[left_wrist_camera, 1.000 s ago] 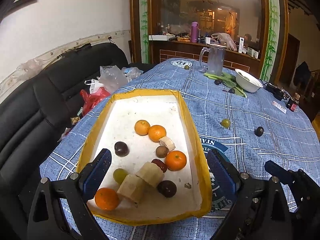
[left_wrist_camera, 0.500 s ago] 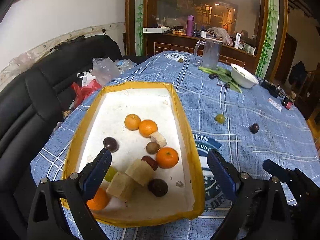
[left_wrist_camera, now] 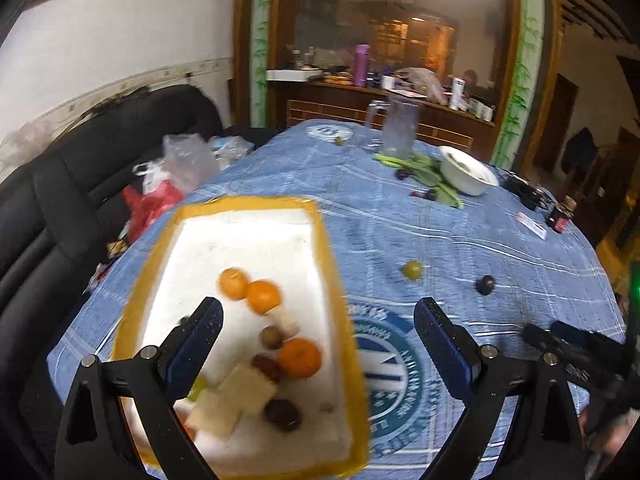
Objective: Organize fruits
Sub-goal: 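Grasp the green plum with the left tool while the right grasps a dark plum, then carry both plums over the tray and open both tools to release them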
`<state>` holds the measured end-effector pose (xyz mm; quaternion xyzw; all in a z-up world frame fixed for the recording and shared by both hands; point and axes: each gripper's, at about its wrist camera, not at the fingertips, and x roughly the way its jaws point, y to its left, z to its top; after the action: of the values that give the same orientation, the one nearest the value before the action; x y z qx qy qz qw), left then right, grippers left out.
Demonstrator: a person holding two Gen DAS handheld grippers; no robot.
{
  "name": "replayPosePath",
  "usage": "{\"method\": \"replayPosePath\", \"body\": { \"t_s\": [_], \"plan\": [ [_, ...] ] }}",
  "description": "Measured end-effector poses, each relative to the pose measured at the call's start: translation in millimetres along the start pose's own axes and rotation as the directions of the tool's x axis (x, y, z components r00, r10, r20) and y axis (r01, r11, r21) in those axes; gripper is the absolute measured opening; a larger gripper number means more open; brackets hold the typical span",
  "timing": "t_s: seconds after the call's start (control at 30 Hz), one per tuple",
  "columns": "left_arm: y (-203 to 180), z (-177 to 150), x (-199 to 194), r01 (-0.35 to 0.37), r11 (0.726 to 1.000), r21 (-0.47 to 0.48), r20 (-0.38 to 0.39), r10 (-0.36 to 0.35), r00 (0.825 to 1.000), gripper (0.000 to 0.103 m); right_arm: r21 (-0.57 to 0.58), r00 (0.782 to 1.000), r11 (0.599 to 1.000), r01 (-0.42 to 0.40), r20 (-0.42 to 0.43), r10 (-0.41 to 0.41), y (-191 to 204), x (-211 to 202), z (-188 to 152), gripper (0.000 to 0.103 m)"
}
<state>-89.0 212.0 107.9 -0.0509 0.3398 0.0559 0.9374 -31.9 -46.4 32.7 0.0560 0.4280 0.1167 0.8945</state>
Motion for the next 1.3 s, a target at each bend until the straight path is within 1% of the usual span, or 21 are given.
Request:
{"method": "replayPosePath", "body": {
  "t_s": [0.03,0.1,0.17,0.27,0.3,0.33,0.4,0.43,0.47,0.5,0.53,0.6,0.63,0.73,0.9,0.93,0.97,1.0,1.1,1.17,1.3],
  "plan": [
    [-5.9,4.1,3.2,0.013,1.000,0.016,-0.004,-0.013,1.000,0.096,0.002,1.000,1.000,-0.005,0.002,0.005,-0.6,2.8,3.5,0.074],
    [-20.4,15.9,17.1,0.040,0.997,0.065,-0.028,-0.038,0.999,0.096,0.000,1.000,1.000,-0.019,0.011,0.019,0.0,15.4,18.9,0.070],
    [-29.9,24.6,33.1,0.056,0.995,0.084,-0.058,-0.051,0.997,0.096,0.002,1.000,1.000,-0.025,0.009,0.025,1.6,28.7,32.3,0.066],
    [-42.3,39.6,68.4,0.093,0.992,0.081,-0.133,-0.082,0.988,0.096,-0.004,0.999,0.999,-0.036,-0.002,0.036,7.2,48.9,47.6,0.058],
    [-47.4,44.1,84.2,0.109,0.992,0.069,-0.177,-0.095,0.980,0.096,-0.010,0.999,0.999,-0.034,-0.007,0.034,8.8,55.1,51.1,0.056],
    [-50.5,47.1,93.3,0.131,0.990,0.059,-0.199,-0.117,0.973,0.096,-0.018,0.999,0.999,-0.034,-0.012,0.033,11.8,60.8,53.8,0.055],
    [-57.4,51.7,113.0,0.183,0.982,0.040,-0.235,-0.169,0.957,0.089,-0.036,0.999,0.999,-0.035,-0.020,0.034,16.1,70.6,56.7,0.053],
    [-61.9,53.3,123.4,0.178,0.983,0.046,-0.254,-0.161,0.954,0.076,-0.040,0.999,0.998,-0.038,-0.023,0.037,17.4,72.7,56.6,0.053],
    [-66.2,54.5,131.7,0.172,0.983,0.056,-0.271,-0.151,0.951,0.064,-0.047,0.999,0.998,-0.044,-0.028,0.042,18.2,76.3,55.9,0.050],
    [-71.7,55.4,142.9,0.182,0.981,0.065,-0.292,-0.156,0.944,0.061,-0.053,0.998,0.997,-0.047,-0.033,0.045,18.6,78.9,55.1,0.045],
    [-74.4,54.4,148.9,0.188,0.980,0.069,-0.302,-0.159,0.940,0.057,-0.066,0.998,0.997,-0.049,-0.043,0.046,19.3,82.1,53.8,0.043],
    [-78.8,52.4,160.6,0.179,0.980,0.086,-0.320,-0.143,0.937,0.057,-0.082,0.998,0.995,-0.050,-0.051,0.046,19.3,86.2,52.5,0.036],
    [-81.4,50.5,166.3,0.176,0.980,0.093,-0.329,-0.137,0.934,0.057,-0.088,0.998,0.995,-0.050,-0.051,0.045,18.7,86.8,52.0,0.036],
    [-86.1,42.7,175.4,0.177,0.978,0.113,-0.358,-0.126,0.925,0.057,-0.088,0.997,0.994,-0.067,-0.052,0.062,16.2,87.5,52.6,0.035],
    [-95.1,34.6,182.2,0.152,0.973,0.173,-0.393,-0.073,0.917,0.057,-0.090,0.996,0.993,-0.076,-0.053,0.072,14.5,87.5,52.6,0.034],
    [-97.3,32.4,182.4,0.148,0.971,0.187,-0.395,-0.063,0.916,0.051,-0.090,0.996,0.993,-0.078,-0.053,0.073,14.2,87.3,52.4,0.034],
    [-97.9,30.3,181.1,0.138,0.969,0.205,-0.396,-0.047,0.917,0.029,-0.086,0.996,0.993,-0.078,-0.052,0.074,13.6,87.1,52.4,0.033],
    [-98.6,28.9,180.9,0.132,0.968,0.214,-0.397,-0.037,0.917,0.023,-0.083,0.996,0.994,-0.076,-0.052,0.072,12.6,87.1,52.6,0.029],
    [-96.0,29.1,173.6,0.135,0.970,0.202,-0.381,-0.049,0.923,0.023,-0.058,0.994,0.994,-0.098,-0.055,0.095,7.6,86.6,52.7,0.026],
    [-89.4,32.1,163.4,0.151,0.974,0.168,-0.360,-0.082,0.929,0.023,-0.038,0.993,0.993,-0.109,-0.056,0.107,4.3,85.7,52.9,0.025],
    [-74.8,38.9,141.2,0.188,0.978,0.089,-0.326,-0.149,0.933,0.023,-0.012,0.992,0.992,-0.122,-0.039,0.121,-0.7,81.2,54.5,0.025]
  ]
}}
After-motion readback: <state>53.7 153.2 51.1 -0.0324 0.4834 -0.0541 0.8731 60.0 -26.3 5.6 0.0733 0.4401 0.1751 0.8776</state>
